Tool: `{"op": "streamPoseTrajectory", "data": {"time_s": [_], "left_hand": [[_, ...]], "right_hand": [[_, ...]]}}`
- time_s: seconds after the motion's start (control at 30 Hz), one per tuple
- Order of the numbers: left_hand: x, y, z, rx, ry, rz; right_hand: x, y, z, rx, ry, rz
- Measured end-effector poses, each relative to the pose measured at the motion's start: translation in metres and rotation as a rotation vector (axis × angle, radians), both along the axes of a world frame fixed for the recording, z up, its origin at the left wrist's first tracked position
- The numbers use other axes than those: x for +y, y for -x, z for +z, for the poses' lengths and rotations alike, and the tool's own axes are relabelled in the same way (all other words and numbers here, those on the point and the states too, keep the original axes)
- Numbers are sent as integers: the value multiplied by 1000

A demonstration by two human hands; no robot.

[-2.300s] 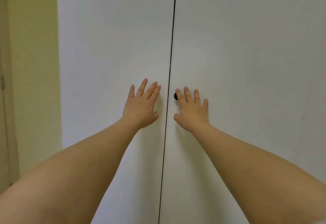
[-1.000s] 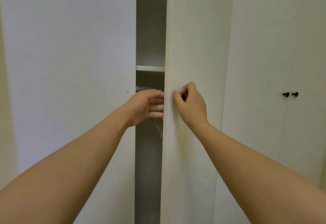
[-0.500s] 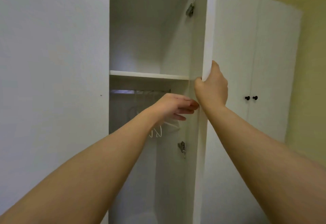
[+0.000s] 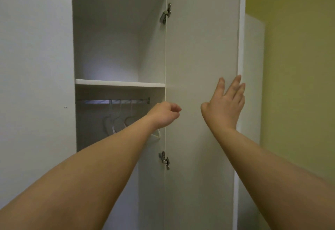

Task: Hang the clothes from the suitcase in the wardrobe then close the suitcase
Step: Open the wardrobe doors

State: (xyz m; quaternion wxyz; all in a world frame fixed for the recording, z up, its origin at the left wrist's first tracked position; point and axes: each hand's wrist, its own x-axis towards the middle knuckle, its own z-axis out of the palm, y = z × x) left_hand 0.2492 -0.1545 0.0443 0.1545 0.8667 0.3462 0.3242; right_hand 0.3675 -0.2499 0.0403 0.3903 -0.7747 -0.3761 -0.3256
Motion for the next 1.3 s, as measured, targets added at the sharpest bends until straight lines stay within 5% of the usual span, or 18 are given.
{"op": "streamPoseTrajectory", "data": {"time_s": [0.23, 0.43, 0.63, 1.03, 1.17, 1.3], "left_hand": [[18, 20, -7, 191, -258, 154], [39, 57, -14, 289, -372, 265], [55, 116, -34, 466, -681, 369], [107, 286, -83, 281, -678, 582], [132, 311, -98, 553, -305, 696], [156, 321, -107, 675, -163, 749]], "right_hand": [[13, 2, -18, -216, 165, -131], [38, 27, -20, -498, 241, -2], [87, 89, -30, -274, 409, 333], [189, 248, -76, 49, 460, 812], [234, 274, -96, 204, 515, 942], [269, 288, -107, 363, 462, 1029]]}}
